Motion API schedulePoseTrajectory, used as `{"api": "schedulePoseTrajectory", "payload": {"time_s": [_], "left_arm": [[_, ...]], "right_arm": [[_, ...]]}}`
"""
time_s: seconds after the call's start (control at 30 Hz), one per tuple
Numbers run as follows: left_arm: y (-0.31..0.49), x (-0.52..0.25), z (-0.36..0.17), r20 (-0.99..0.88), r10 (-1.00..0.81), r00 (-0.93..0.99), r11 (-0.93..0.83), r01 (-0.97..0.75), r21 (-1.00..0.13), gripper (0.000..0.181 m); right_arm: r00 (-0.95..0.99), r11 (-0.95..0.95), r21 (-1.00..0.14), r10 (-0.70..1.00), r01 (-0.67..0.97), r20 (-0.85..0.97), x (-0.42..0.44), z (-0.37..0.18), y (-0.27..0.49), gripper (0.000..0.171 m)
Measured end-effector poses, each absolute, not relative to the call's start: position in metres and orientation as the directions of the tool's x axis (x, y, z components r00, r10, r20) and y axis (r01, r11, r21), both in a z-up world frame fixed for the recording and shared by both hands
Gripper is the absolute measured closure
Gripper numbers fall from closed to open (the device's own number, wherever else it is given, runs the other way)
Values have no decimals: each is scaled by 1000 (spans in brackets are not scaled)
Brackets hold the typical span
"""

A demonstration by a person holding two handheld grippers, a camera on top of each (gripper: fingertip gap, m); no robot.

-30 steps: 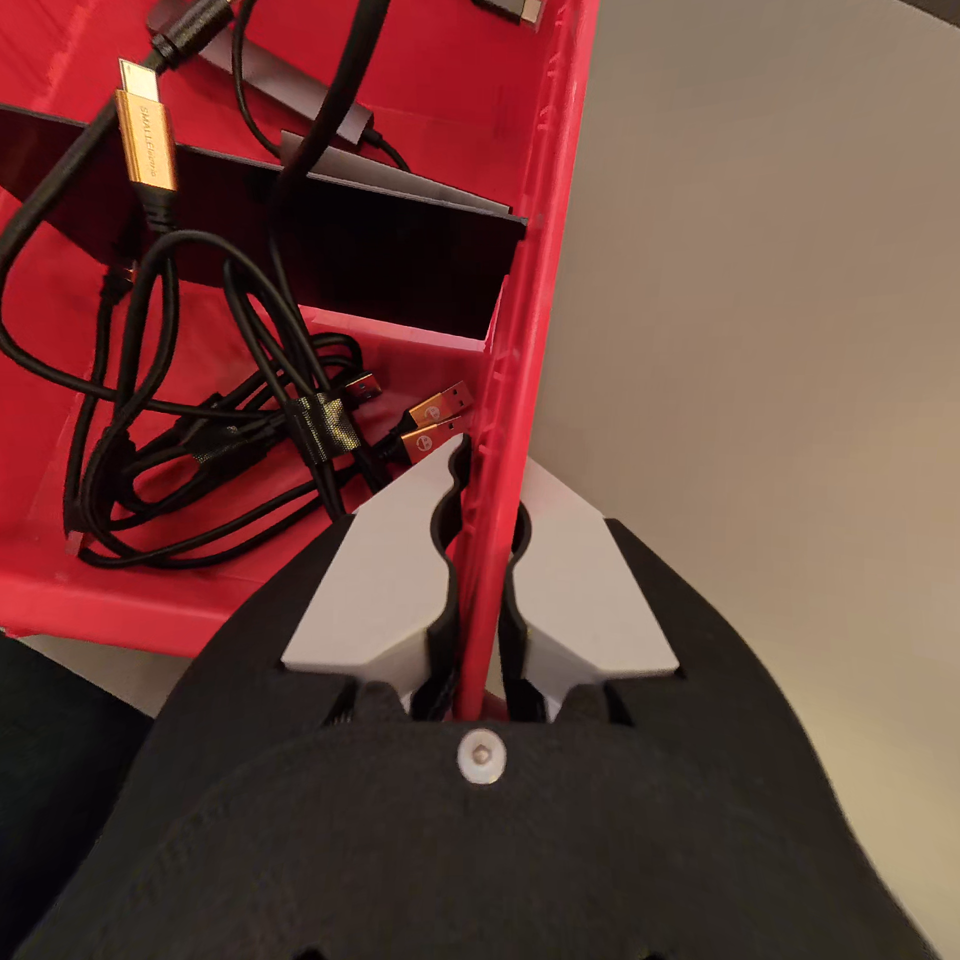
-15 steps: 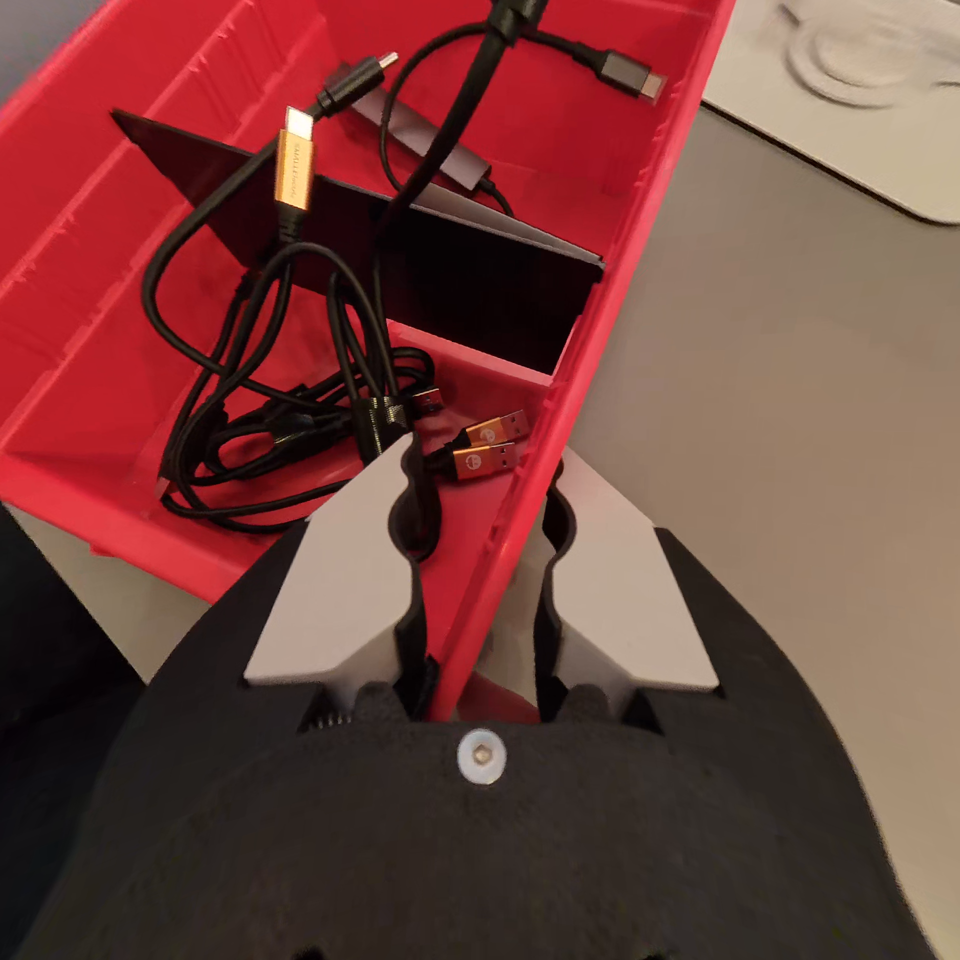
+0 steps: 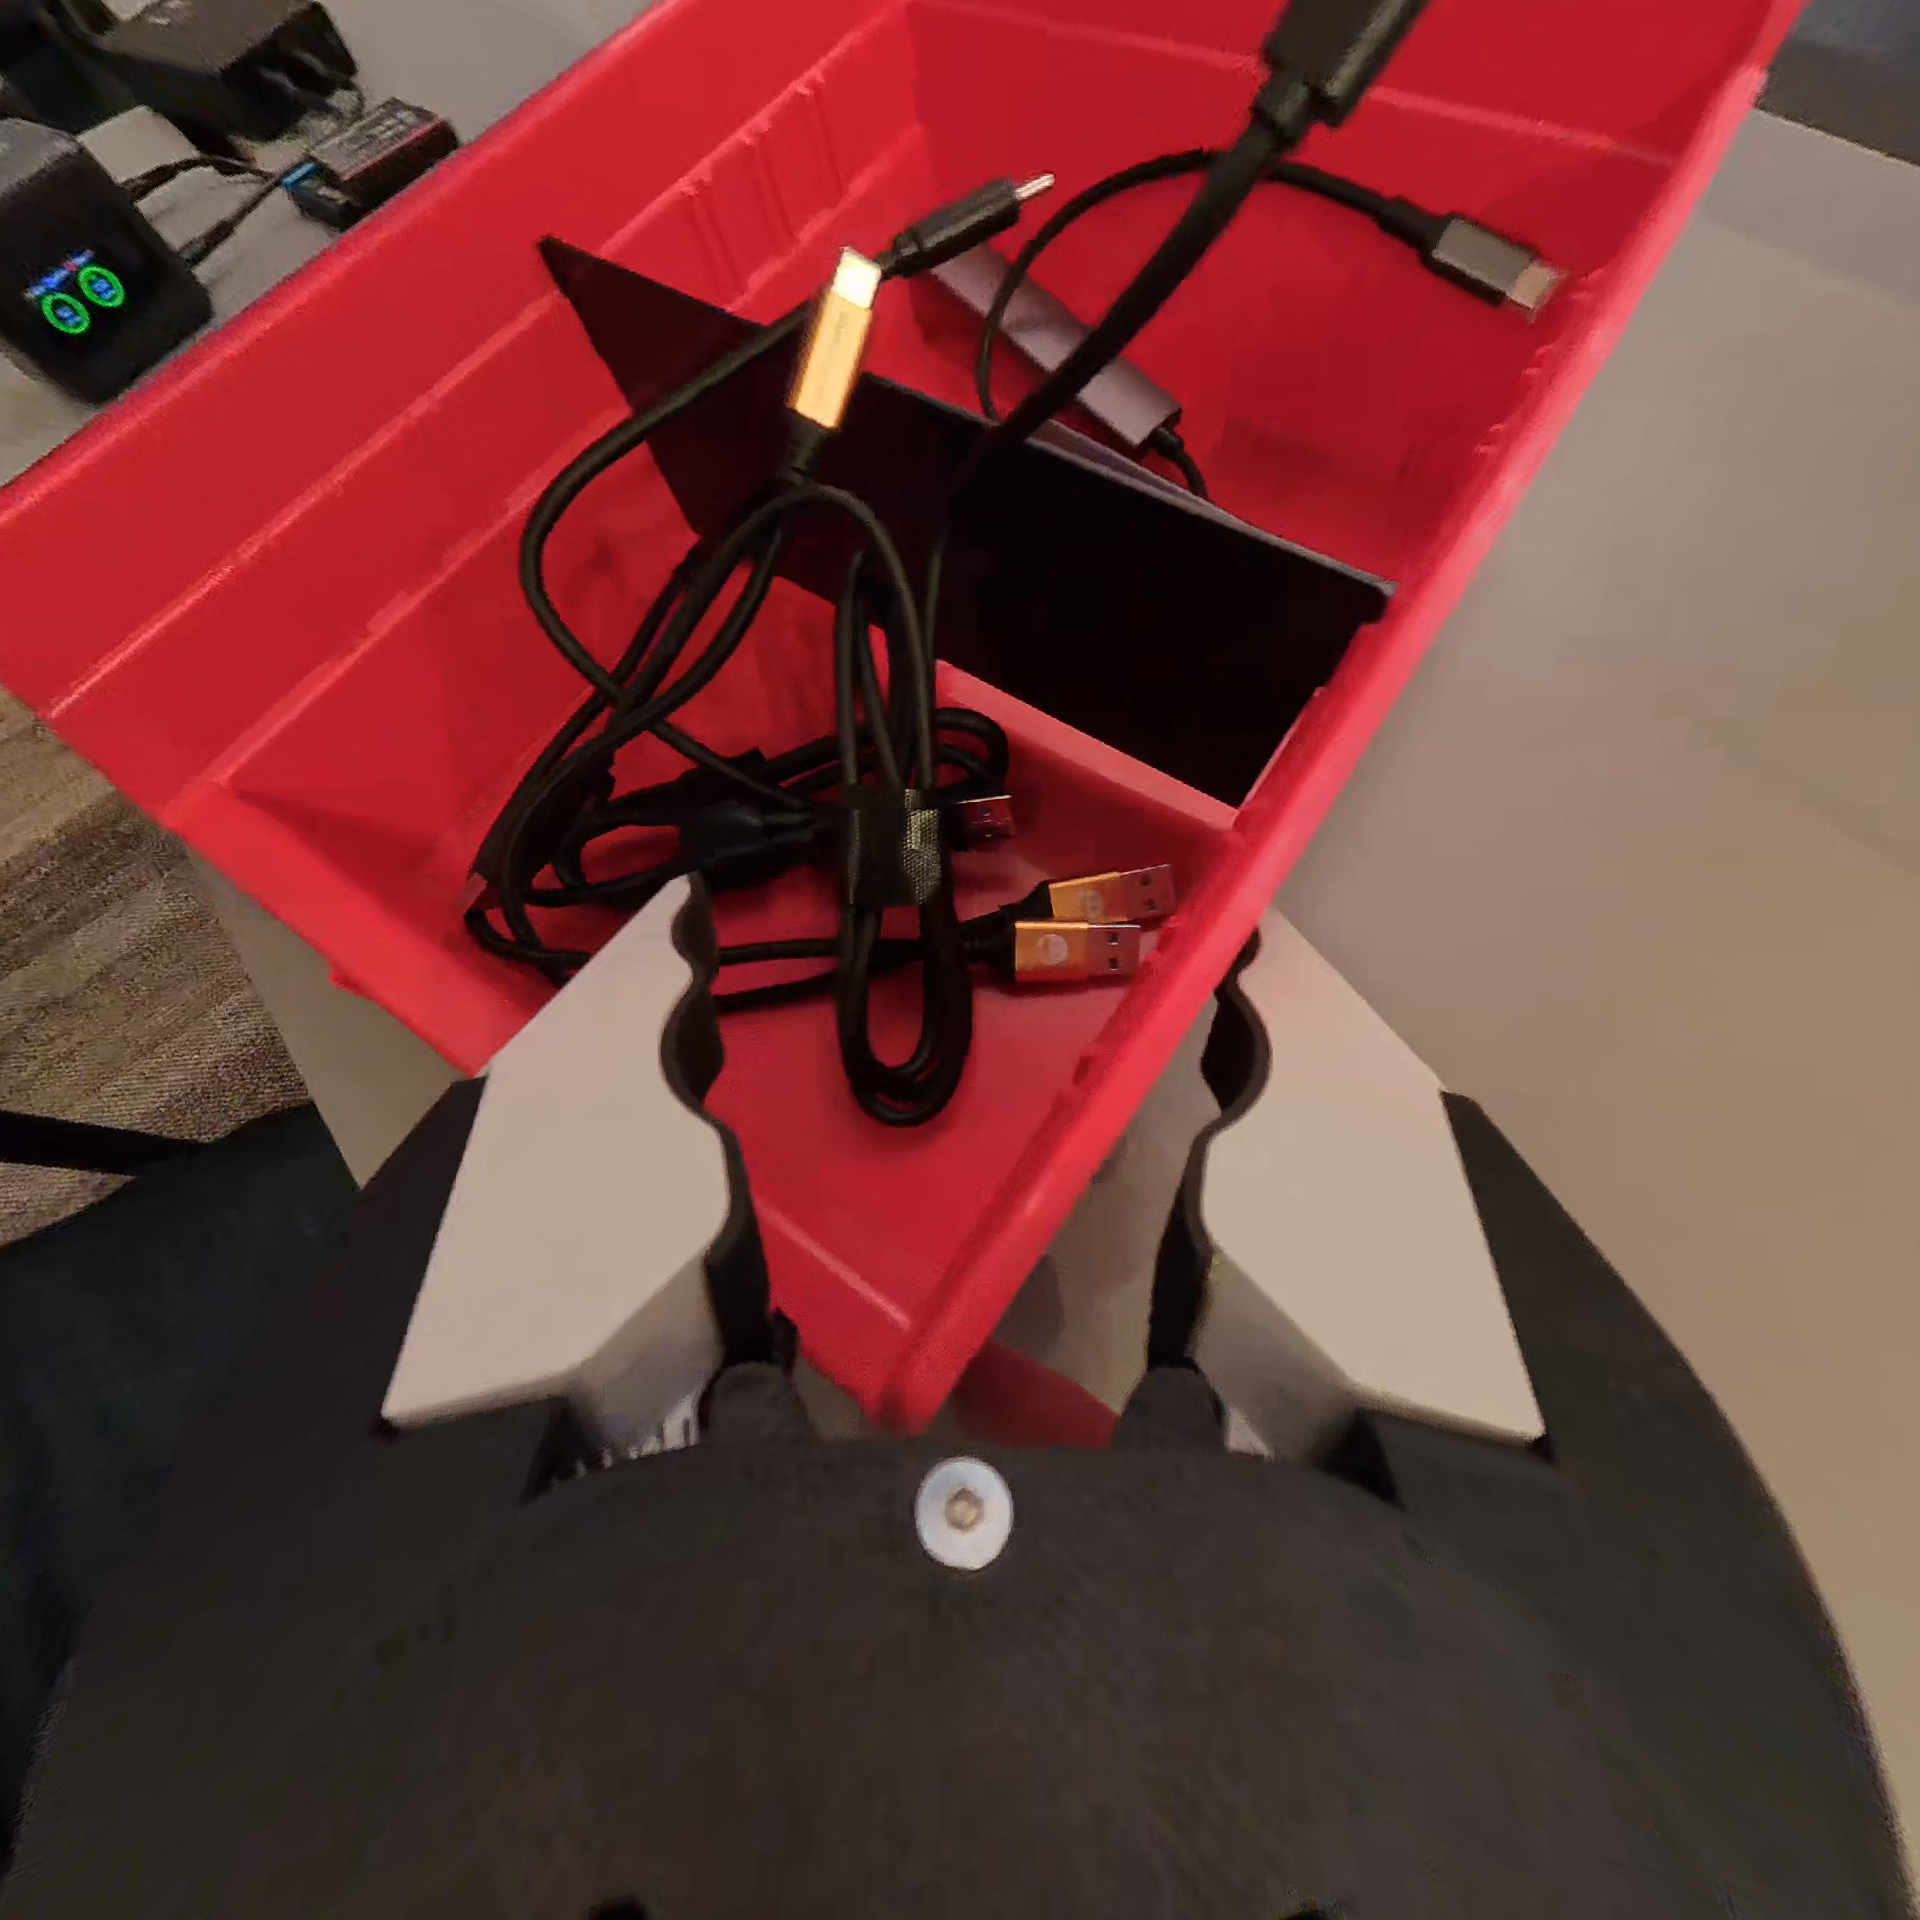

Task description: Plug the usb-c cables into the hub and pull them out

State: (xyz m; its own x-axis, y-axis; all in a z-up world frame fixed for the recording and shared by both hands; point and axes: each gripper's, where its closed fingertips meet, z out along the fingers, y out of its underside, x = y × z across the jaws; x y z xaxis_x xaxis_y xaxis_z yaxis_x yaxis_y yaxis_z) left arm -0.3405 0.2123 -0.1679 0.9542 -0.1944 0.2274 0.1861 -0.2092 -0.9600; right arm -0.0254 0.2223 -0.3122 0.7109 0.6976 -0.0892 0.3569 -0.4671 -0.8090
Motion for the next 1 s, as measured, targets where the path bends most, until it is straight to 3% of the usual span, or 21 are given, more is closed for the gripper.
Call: {"api": "schedulePoseTrajectory", "payload": {"time_s": [0.1,0.37,0.6,0.8,0.9,1.0], "left_arm": [[211,-345,-165,237,-194,952,-193,200,-961,177],[208,-347,-154,264,-214,940,-146,237,-960,178],[207,-319,-145,226,-254,940,-146,193,-970,177],[213,-248,-141,170,-307,936,-179,119,-977,178],[216,-196,-135,127,-384,915,-174,64,-983,177],[221,-140,-130,102,-463,881,-179,20,-984,177]], "right_arm": [[680,-461,-815,724,352,-115,-58,-311,217,82],[531,-395,-832,834,388,-149,-115,-304,191,63],[565,-284,-914,822,289,-76,-56,-240,195,65],[550,-127,-977,835,168,-14,-4,-170,159,66],[588,35,-973,792,226,165,15,-156,136,72],[647,25,-956,731,294,218,44,-163,126,71]]}}
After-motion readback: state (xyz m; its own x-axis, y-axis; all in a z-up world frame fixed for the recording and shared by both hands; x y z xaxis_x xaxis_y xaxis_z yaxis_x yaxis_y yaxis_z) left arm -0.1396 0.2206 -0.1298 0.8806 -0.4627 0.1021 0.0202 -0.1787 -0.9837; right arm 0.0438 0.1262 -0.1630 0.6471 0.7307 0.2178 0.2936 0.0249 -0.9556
